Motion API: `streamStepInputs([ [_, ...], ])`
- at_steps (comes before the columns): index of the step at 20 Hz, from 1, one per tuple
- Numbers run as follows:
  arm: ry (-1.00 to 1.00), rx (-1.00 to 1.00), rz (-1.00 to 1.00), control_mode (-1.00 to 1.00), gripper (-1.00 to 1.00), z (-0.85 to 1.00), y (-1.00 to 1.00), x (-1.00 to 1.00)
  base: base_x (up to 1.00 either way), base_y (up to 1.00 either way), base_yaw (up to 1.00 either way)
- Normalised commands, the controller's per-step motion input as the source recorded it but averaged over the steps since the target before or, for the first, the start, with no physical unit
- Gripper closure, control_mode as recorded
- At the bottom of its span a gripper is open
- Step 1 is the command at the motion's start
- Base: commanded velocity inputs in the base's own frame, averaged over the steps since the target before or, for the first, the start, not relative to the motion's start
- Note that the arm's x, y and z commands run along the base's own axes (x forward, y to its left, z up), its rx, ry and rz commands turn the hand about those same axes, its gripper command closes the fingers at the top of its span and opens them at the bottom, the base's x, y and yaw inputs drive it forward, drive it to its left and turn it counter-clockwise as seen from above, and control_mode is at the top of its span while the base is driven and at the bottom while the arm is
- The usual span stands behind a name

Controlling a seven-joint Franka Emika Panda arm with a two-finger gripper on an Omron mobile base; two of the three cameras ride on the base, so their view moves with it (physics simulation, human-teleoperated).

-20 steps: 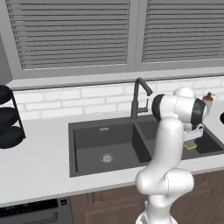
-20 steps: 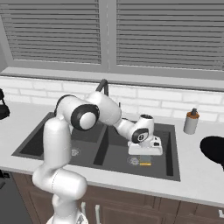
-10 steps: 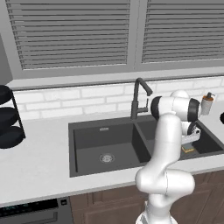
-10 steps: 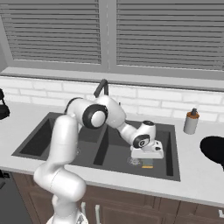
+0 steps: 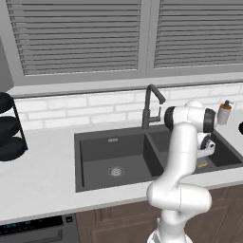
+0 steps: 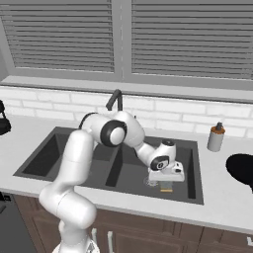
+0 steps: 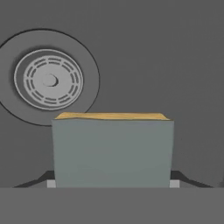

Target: Pick the pan and sponge and place them into the sink. Then turn on the water.

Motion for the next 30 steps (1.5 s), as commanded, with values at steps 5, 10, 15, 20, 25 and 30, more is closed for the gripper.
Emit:
streamStepInputs([
  [5, 0.0, 0.0, 0.0, -1.0, 1.0, -0.2, 0.0, 0.02, 0.0, 0.0, 0.0],
  [10, 0.0, 0.0, 0.0, -1.0, 1.0, -0.04, 0.0, 0.0, 0.0, 0.0, 0.0],
  [15, 0.0, 0.0, 0.0, -1.0, 1.0, -0.15, 0.0, 0.03, 0.0, 0.0, 0.0],
  [20, 0.0, 0.0, 0.0, -1.0, -1.0, -0.07, 0.0, 0.06, 0.0, 0.0, 0.0],
  [25, 0.0, 0.0, 0.0, -1.0, -1.0, 0.0, 0.0, 0.04, 0.0, 0.0, 0.0],
  [30, -0.05, 0.0, 0.0, -1.0, -1.0, 0.12, 0.0, 0.0, 0.0, 0.0, 0.0],
])
